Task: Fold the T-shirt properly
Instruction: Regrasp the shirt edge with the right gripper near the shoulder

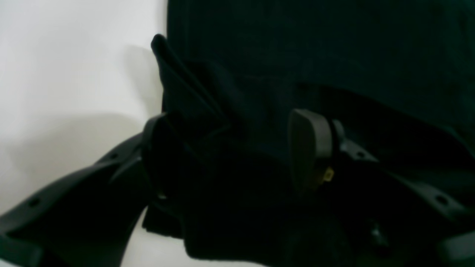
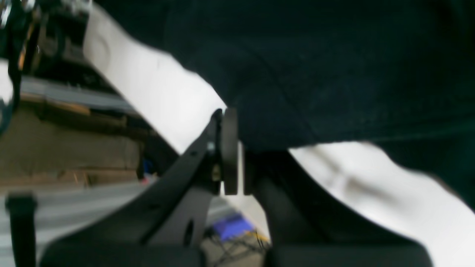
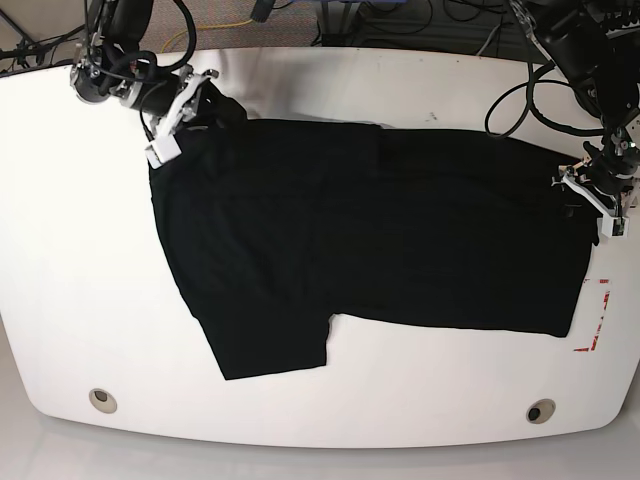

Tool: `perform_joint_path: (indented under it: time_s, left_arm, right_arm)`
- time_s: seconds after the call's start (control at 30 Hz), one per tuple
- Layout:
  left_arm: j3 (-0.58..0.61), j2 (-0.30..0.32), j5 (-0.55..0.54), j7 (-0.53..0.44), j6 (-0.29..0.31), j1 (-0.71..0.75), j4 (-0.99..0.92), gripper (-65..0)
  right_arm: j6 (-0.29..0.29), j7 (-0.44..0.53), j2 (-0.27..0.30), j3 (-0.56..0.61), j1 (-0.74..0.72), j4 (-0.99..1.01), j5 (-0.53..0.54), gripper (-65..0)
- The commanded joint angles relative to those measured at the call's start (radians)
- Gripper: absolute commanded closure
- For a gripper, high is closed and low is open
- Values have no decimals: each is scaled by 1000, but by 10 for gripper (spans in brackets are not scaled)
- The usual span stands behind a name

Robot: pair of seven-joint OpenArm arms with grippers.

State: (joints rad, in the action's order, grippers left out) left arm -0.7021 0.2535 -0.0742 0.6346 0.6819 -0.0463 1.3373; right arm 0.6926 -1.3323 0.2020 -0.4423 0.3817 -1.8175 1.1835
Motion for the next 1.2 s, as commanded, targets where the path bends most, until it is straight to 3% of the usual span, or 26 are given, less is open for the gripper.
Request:
perform_joint_path:
  time_s: [0.0,0.17,0.3,0.77,1.17]
  left_arm:
    - [-1,20,-11,-23,0,-13,17,-396]
    - [-1,20,-11,-23,0,-13,17,-396]
    - [-1,23,-11,-23,0,-13,17,-396]
    - [-1,23,-9,-23,-6,-11,20,-396]
    - [-3,23,-9,-23,-6,-10,20,-396]
  right_arm:
    - [6,17,40,-8,23,-46,112,0]
    - [6,17,92,-13,30,-60,229,0]
    - [6,3,100,-13,26,-55,270,0]
    - [6,0,93,-13,-117,60,276,0]
    - [6,0,93,-13,-361,351,266,0]
